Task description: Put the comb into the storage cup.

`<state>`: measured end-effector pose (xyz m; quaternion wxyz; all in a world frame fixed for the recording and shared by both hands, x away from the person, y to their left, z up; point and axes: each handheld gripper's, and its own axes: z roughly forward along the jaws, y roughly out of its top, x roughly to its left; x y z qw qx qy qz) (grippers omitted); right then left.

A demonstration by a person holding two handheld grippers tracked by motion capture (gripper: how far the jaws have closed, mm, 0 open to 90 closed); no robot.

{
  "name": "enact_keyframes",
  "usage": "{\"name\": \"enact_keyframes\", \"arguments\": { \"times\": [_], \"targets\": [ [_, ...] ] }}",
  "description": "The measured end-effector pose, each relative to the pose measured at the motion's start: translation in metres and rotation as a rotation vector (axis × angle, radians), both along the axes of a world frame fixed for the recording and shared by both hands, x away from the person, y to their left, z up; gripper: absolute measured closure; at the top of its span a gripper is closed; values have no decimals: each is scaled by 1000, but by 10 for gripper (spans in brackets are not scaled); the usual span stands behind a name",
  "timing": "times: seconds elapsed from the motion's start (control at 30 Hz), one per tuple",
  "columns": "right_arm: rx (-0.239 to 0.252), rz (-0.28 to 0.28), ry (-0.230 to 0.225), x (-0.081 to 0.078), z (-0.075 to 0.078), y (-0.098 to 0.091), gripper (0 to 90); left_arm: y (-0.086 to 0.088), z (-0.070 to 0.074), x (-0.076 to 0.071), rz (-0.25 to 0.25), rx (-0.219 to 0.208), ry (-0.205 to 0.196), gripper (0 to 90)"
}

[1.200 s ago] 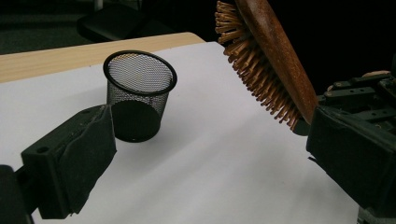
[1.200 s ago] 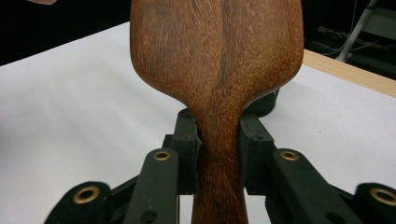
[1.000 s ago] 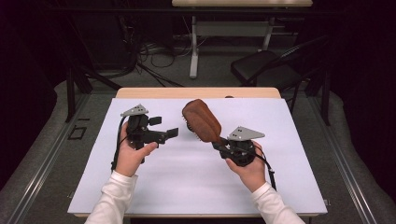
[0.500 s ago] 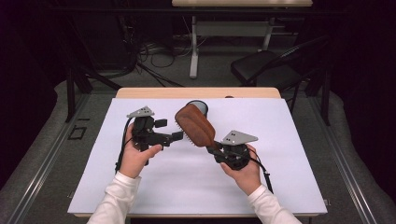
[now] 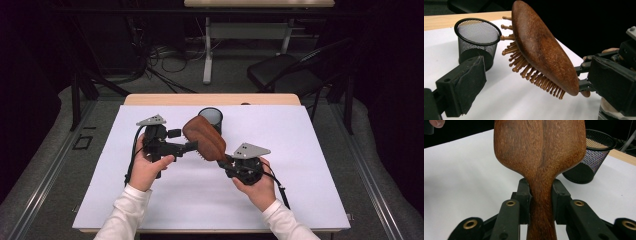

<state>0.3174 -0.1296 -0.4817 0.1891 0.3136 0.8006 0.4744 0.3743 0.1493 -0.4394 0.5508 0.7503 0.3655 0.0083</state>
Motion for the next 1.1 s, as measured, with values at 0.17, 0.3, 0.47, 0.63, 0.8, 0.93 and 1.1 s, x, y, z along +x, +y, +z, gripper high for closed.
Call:
{"name": "enact_keyframes", "arguments": {
  "times": [0.17,0.3,0.47,0.63,0.8,0.93,1.1],
  "targets": [
    [0,4,5,0,-2,1,719,0,-1,0,2,-15,14,17],
    [4,5,3,-1,-3,3,720,-2,-1,0,-1,-6,20,17],
    [3,10,-2,-2,-4,4,719,-5,-2,-1,-5,-10,28,20],
    [8,15,1,-3,-5,6,719,-6,-3,-1,-7,-14,35,22],
    [5,23,0,-5,-5,9,719,-7,-6,0,-6,-14,45,22],
    [4,30,-1,-6,-6,11,720,-8,-8,1,-9,-10,57,25],
    [2,36,-5,-7,-7,13,719,-10,-9,2,-13,-4,63,30]
  ]
}}
